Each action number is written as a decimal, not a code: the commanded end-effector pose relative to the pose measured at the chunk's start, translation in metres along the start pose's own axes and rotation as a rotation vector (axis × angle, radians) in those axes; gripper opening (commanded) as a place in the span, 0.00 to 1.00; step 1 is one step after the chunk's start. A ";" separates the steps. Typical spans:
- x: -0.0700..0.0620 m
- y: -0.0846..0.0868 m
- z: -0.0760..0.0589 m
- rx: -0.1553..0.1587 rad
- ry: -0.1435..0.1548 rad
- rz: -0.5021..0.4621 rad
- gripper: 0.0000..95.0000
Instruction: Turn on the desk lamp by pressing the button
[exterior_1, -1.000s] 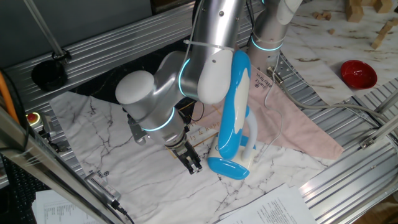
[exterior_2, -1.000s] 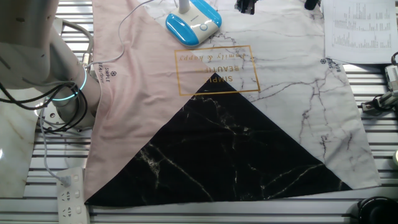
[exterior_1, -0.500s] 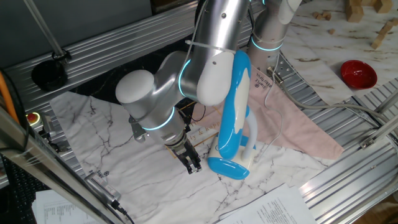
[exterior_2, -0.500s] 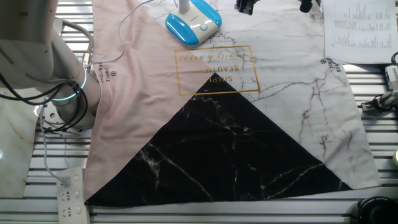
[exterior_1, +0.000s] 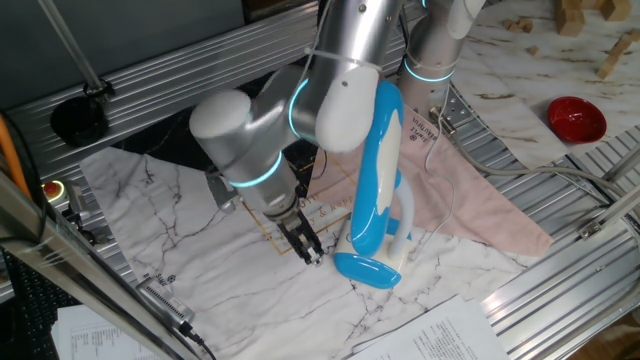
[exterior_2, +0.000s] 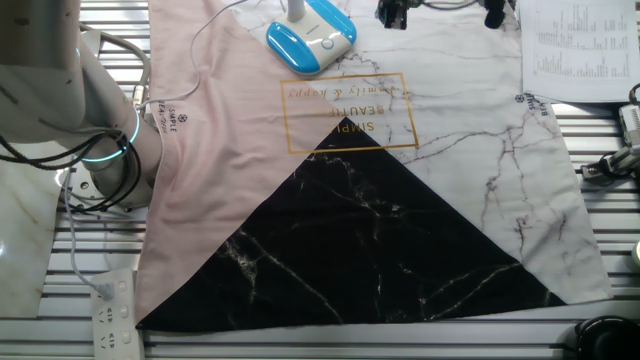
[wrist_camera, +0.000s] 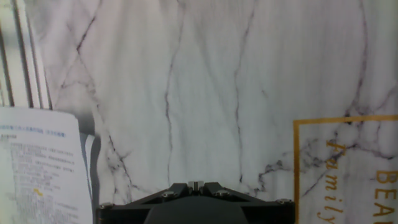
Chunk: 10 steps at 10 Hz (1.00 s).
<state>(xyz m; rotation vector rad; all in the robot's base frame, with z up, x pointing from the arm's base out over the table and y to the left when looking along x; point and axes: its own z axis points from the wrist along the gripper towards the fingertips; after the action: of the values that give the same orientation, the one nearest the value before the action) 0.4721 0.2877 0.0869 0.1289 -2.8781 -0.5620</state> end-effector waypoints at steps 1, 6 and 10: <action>0.010 -0.016 -0.014 -0.002 0.060 -0.080 0.00; 0.030 -0.043 -0.008 0.002 0.075 -0.126 0.00; 0.044 -0.049 0.005 -0.016 0.076 -0.103 0.00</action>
<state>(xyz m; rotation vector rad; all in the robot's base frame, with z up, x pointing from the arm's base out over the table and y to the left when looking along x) 0.4309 0.2392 0.0688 0.2872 -2.8073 -0.5835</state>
